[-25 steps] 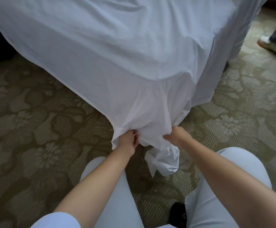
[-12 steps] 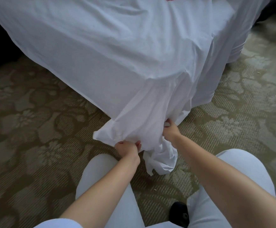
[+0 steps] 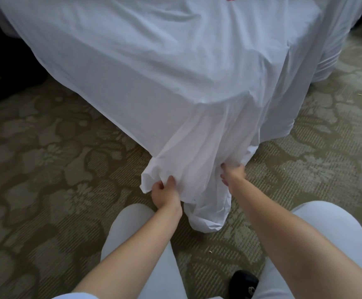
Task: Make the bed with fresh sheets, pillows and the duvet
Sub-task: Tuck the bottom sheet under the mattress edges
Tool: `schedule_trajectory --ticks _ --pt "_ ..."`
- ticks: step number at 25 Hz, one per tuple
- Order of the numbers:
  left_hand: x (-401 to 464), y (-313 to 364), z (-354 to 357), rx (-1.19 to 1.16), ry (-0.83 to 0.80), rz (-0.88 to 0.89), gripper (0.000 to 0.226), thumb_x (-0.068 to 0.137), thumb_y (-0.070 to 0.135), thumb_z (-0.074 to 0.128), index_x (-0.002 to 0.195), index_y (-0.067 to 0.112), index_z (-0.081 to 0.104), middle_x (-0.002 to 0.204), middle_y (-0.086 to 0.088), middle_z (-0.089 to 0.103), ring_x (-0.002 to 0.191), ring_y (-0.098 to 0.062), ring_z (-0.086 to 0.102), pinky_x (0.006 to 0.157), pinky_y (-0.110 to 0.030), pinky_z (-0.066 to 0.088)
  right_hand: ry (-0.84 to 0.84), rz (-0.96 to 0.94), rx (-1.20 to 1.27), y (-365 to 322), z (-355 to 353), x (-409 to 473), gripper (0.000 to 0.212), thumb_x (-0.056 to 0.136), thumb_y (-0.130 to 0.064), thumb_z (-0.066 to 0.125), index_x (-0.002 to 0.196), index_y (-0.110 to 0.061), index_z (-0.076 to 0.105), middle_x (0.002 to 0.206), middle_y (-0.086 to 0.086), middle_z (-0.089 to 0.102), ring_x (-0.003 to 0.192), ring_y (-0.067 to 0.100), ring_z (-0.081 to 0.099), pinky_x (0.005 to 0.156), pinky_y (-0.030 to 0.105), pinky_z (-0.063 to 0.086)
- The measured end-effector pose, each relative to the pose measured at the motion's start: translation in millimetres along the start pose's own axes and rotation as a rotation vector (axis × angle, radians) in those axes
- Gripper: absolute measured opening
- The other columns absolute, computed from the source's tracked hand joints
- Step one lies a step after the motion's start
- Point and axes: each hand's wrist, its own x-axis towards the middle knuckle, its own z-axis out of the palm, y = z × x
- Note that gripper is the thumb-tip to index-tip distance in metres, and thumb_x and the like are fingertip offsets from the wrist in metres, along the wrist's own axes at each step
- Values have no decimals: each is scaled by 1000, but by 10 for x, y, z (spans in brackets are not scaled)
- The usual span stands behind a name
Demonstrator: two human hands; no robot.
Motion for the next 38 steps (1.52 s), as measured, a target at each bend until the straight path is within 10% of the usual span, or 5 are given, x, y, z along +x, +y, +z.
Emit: schedule_trajectory --ticks 9,22,28,34,38 --pt "122 210 -11 6 96 301 12 101 25 44 101 14 47 90 4 54 79 -18 61 71 -31 54 591 -162 90 -260 -455 -193 32 102 -19 33 118 2 51 120 20 58 104 36 57 83 38 42" --pt "-69 165 18 14 -156 -126 31 100 2 36 124 -4 54 126 -18 57 115 -33 55 101 -37 44 436 -119 217 -218 -530 -430 58 80 -46 70 117 -6 49 116 9 57 103 29 57 88 39 44" --pt "-232 517 -107 977 -651 95 26 100 31 44 83 14 55 78 -3 55 67 -14 49 58 -22 41 214 -254 -460 -353 -415 -497 28 91 -25 56 115 -11 61 129 17 50 114 35 51 95 35 43" --pt "-190 290 -58 661 -626 -129 8 98 15 48 97 14 56 81 -1 55 69 -11 51 55 -19 47 337 -1263 -231 -224 -260 -937 24 90 -26 49 106 -12 40 114 7 33 103 23 38 92 26 33" --pt "-201 27 160 488 -573 41 37 97 7 44 132 17 42 114 -12 56 90 -25 57 66 -29 50 249 -1938 -616 -297 -186 -930 29 81 -17 44 110 -21 46 118 7 35 107 26 38 90 33 31"
